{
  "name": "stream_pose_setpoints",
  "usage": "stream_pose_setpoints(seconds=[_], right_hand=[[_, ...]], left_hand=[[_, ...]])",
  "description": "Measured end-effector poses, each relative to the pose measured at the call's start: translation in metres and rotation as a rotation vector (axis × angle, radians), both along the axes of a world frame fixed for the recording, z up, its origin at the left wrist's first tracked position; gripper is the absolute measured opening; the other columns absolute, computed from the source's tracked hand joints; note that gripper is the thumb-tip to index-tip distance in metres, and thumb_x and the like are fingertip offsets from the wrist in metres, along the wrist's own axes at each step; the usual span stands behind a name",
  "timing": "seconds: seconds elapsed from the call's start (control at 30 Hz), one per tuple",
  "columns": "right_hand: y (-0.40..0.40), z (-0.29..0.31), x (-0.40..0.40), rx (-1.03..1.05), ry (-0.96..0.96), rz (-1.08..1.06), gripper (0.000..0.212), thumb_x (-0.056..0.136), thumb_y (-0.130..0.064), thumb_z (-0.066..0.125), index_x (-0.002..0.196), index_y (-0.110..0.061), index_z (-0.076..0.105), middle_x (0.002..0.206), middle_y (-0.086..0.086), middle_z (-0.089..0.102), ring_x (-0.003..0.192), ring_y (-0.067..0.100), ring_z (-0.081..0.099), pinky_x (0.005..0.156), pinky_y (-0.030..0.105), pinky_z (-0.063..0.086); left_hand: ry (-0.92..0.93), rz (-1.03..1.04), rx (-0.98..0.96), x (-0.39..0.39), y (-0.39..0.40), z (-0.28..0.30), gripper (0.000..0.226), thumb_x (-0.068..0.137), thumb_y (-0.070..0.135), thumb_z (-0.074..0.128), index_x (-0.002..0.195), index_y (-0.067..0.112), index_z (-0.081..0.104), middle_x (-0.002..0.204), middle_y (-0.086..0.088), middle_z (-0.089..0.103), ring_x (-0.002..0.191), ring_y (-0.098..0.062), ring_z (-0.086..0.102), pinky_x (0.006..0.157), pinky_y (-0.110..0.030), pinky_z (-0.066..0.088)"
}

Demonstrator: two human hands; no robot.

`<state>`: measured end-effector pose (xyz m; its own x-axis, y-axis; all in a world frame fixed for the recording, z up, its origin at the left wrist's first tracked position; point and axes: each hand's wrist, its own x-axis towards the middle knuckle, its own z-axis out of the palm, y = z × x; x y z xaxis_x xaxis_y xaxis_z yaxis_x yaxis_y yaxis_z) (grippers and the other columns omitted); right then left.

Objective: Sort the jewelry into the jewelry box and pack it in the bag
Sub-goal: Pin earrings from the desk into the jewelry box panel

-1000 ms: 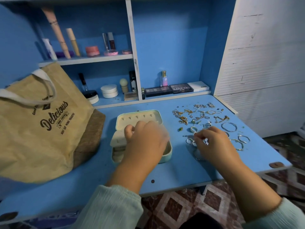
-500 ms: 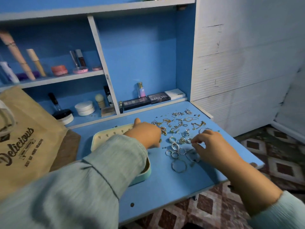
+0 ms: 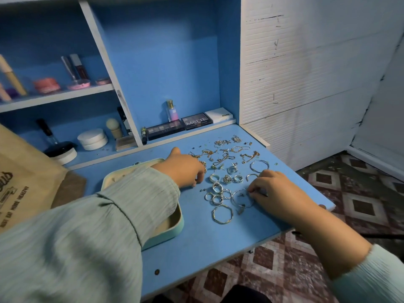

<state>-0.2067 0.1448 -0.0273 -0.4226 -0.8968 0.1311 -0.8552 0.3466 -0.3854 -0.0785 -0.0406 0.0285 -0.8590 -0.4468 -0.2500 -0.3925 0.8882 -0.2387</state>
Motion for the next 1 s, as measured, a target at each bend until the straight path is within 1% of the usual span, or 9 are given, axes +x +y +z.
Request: stream_pose_setpoints(seconds=[0.2,0.27,0.4,0.53,0.6,0.7,0.8,0.87,1.0], right_hand=[[0.003,-0.007,0.001,-0.056,0.009,0.007,0.02,0.092,-0.026,0.052,0.106,-0.023,0.067,0.107,-0.007,0.049,0.106,0.019,0.046,0.091,0.03,0.041],[0.006,-0.01,0.001,-0.099,0.007,0.007,0.021,0.092,-0.026,0.054,0.106,-0.021,0.068,0.107,-0.005,0.051,0.105,0.019,0.048,0.09,0.029,0.042],[0.012,-0.01,-0.003,-0.219,0.001,-0.025,0.018,0.089,-0.019,0.06,0.101,-0.014,0.071,0.101,-0.001,0.057,0.096,0.02,0.054,0.079,0.023,0.04],[0.021,-0.005,-0.021,-0.293,0.004,-0.138,0.015,0.086,-0.013,0.063,0.097,-0.01,0.073,0.096,0.001,0.058,0.088,0.018,0.054,0.075,0.023,0.036],[0.024,-0.001,-0.034,-0.274,-0.02,-0.221,0.016,0.088,-0.015,0.06,0.099,-0.012,0.071,0.094,-0.003,0.054,0.087,0.016,0.053,0.074,0.024,0.037],[0.024,0.004,-0.054,-0.181,-0.063,-0.319,0.021,0.091,-0.014,0.054,0.106,-0.013,0.068,0.104,0.0,0.058,0.1,0.02,0.055,0.079,0.022,0.036],[0.022,0.006,-0.066,-0.072,-0.072,-0.331,0.026,0.091,-0.01,0.049,0.109,-0.013,0.066,0.115,0.002,0.061,0.108,0.02,0.053,0.082,0.021,0.035],[0.02,0.008,-0.069,-0.042,-0.067,-0.321,0.025,0.091,-0.011,0.049,0.109,-0.014,0.067,0.115,0.002,0.061,0.107,0.021,0.054,0.085,0.023,0.039],[0.012,0.009,-0.071,-0.012,-0.044,-0.28,0.023,0.092,-0.016,0.052,0.109,-0.015,0.067,0.113,0.002,0.061,0.104,0.02,0.055,0.086,0.027,0.042]], left_hand=[[-0.028,0.004,-0.039,-0.002,0.003,0.001,0.019,0.091,0.033,0.058,0.109,0.029,0.063,0.106,0.011,0.064,0.102,-0.012,0.051,0.096,-0.034,0.022],[-0.019,0.004,-0.062,-0.003,0.004,0.0,0.018,0.092,0.033,0.056,0.109,0.029,0.062,0.105,0.012,0.064,0.102,-0.012,0.052,0.095,-0.034,0.022],[0.065,-0.017,-0.085,-0.007,0.01,-0.001,0.017,0.094,0.035,0.05,0.107,0.03,0.061,0.099,0.011,0.065,0.095,-0.012,0.055,0.096,-0.035,0.021],[0.182,-0.043,-0.06,-0.017,0.022,0.003,0.017,0.094,0.035,0.047,0.105,0.031,0.061,0.1,0.014,0.063,0.094,-0.011,0.054,0.099,-0.035,0.02],[0.218,-0.042,-0.005,-0.023,0.028,0.004,0.018,0.094,0.035,0.047,0.107,0.031,0.059,0.103,0.015,0.061,0.097,-0.01,0.053,0.101,-0.035,0.019],[0.228,-0.043,0.063,-0.034,0.036,0.005,0.022,0.094,0.036,0.046,0.112,0.032,0.058,0.106,0.016,0.061,0.102,-0.01,0.054,0.102,-0.035,0.02],[0.229,-0.031,0.12,-0.044,0.042,0.005,0.022,0.094,0.036,0.046,0.112,0.033,0.057,0.101,0.017,0.058,0.102,-0.009,0.054,0.102,-0.035,0.021],[0.235,-0.017,0.154,-0.05,0.044,0.004,0.021,0.094,0.038,0.047,0.111,0.033,0.057,0.096,0.017,0.056,0.1,-0.008,0.053,0.102,-0.035,0.021],[0.24,-0.01,0.19,-0.056,0.046,0.0,0.02,0.094,0.04,0.048,0.11,0.033,0.057,0.097,0.017,0.056,0.098,-0.008,0.053,0.102,-0.034,0.021]])
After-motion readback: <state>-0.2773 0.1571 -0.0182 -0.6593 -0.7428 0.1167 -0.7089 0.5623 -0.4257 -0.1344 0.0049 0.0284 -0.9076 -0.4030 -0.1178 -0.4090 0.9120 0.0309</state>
